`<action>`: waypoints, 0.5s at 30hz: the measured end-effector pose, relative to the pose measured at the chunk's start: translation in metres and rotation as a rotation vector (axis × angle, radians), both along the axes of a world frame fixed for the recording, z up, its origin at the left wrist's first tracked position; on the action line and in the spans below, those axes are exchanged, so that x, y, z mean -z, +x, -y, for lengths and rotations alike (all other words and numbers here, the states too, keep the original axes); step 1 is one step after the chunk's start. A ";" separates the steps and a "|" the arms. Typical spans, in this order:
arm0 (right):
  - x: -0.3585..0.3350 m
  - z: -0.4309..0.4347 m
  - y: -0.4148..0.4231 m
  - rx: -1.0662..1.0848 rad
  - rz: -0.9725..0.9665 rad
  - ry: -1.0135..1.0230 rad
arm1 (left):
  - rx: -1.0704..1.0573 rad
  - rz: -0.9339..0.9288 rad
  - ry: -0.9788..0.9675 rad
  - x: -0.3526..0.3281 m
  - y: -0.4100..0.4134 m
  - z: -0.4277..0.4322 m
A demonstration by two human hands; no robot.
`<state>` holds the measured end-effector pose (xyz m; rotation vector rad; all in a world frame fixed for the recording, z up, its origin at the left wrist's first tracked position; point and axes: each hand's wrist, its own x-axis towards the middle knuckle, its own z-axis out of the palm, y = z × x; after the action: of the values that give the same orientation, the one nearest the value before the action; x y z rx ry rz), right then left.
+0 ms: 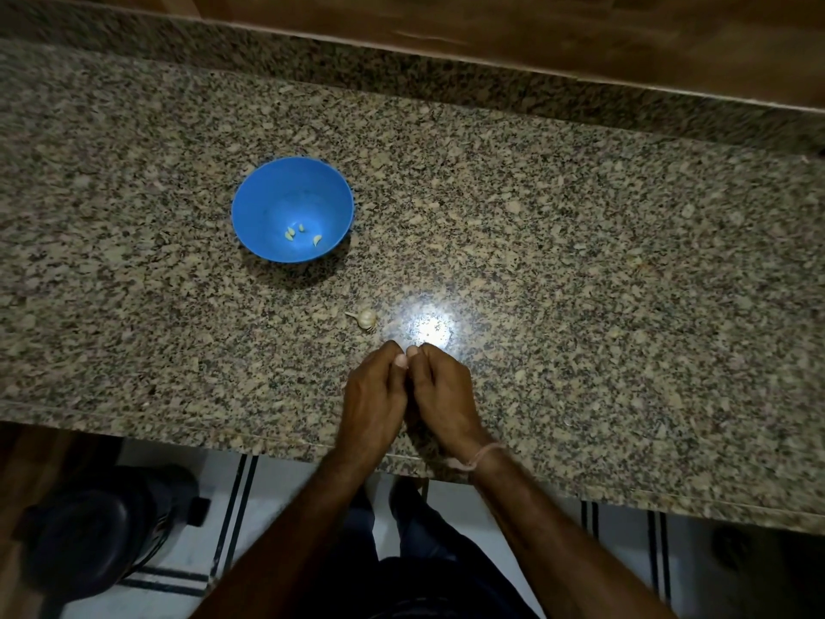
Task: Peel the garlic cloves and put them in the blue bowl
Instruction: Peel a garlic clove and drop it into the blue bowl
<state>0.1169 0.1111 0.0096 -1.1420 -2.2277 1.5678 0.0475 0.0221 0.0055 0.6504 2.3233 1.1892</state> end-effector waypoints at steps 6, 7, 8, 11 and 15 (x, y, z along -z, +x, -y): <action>0.006 -0.013 -0.004 0.020 0.008 -0.205 | -0.101 0.388 -0.022 -0.005 -0.001 -0.010; 0.007 -0.013 -0.003 0.007 0.008 -0.199 | -0.109 0.401 -0.036 -0.007 -0.002 -0.010; 0.006 -0.011 -0.002 -0.009 -0.010 -0.160 | -0.131 0.493 -0.025 -0.009 -0.004 -0.011; 0.003 -0.010 0.000 -0.085 -0.051 0.044 | -0.182 0.810 0.008 -0.015 -0.008 -0.013; 0.003 -0.013 0.000 -0.032 -0.078 0.044 | -0.171 0.558 -0.023 -0.013 -0.012 -0.008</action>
<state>0.1168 0.1237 0.0068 -1.0211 -2.2291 1.5391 0.0358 0.0303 0.0188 0.0842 1.9349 1.2248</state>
